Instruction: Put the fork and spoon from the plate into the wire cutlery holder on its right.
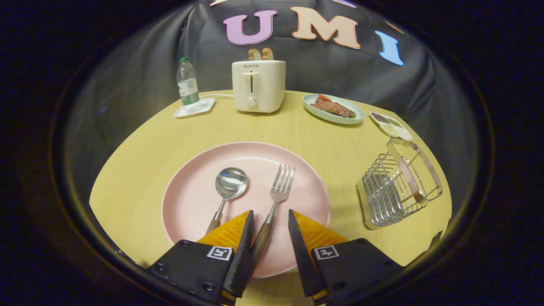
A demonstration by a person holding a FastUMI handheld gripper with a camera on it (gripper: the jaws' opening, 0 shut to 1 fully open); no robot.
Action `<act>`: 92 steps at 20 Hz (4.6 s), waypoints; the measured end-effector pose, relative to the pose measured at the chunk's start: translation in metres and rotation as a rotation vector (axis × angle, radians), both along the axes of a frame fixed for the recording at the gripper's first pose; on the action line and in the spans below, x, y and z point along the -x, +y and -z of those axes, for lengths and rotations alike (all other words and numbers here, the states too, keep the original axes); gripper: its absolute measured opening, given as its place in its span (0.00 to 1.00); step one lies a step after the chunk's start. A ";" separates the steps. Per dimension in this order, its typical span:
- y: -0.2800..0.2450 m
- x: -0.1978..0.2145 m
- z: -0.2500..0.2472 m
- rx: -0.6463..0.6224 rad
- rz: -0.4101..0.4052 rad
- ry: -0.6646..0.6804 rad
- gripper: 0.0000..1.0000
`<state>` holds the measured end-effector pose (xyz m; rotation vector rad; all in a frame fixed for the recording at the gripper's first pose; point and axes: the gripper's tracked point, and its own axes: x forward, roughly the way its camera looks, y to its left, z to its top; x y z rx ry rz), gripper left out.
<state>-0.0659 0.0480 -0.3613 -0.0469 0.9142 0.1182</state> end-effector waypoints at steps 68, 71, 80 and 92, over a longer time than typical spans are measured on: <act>-0.176 -0.029 -0.068 0.177 -0.477 0.628 0.08; -0.173 -0.034 -0.069 0.162 -0.451 0.600 0.14; -0.138 -0.040 -0.099 0.036 -0.329 0.361 0.72; -0.051 -0.033 -0.118 -0.066 -0.122 -0.047 1.00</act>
